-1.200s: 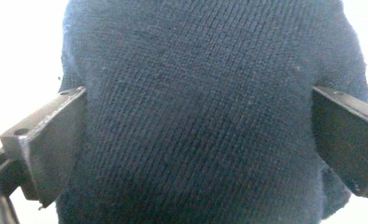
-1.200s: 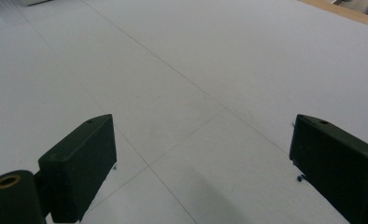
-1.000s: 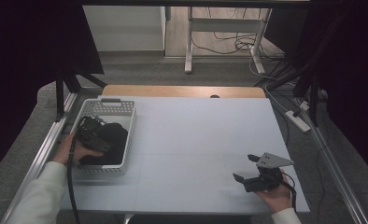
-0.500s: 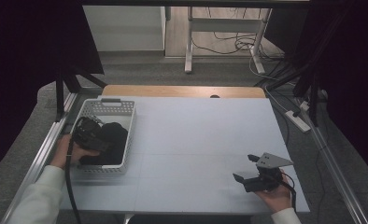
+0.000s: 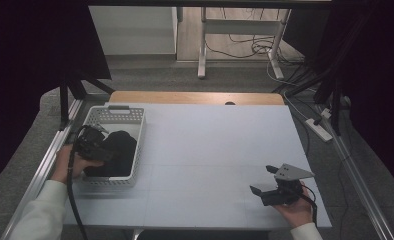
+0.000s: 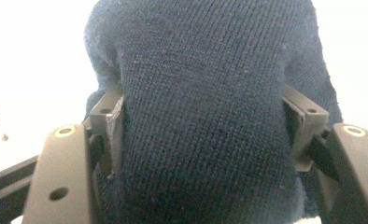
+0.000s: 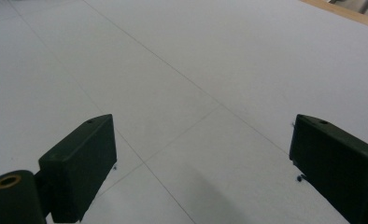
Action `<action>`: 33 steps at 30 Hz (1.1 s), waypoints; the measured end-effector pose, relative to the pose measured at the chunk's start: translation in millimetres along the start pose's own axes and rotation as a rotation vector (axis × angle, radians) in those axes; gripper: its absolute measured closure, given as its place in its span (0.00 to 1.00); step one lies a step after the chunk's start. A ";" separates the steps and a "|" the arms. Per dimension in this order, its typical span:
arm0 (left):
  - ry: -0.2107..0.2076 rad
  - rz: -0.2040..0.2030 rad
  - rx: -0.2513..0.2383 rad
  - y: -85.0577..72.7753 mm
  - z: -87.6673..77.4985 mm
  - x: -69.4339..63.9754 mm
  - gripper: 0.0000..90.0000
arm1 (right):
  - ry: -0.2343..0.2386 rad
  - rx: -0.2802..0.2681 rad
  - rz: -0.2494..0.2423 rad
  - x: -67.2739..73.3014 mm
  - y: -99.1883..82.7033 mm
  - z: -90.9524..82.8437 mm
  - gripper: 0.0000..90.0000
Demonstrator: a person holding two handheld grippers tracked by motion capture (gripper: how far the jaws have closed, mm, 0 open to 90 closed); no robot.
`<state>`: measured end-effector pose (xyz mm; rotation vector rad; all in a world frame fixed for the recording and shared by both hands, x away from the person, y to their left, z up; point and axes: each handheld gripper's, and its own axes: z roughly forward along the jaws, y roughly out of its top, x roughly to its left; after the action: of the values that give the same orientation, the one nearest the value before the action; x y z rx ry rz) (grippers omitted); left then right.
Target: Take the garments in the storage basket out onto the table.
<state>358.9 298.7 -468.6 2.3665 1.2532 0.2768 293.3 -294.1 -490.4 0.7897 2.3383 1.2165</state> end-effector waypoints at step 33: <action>-0.002 -0.058 -0.177 -22.0 -10.3 0.3 0.47 | -0.018 -0.001 0.002 -1.8 -1.0 -1.6 0.08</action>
<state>339.2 312.7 -470.0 2.1765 1.2405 0.3517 293.5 -296.7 -490.2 0.7988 2.3229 1.2069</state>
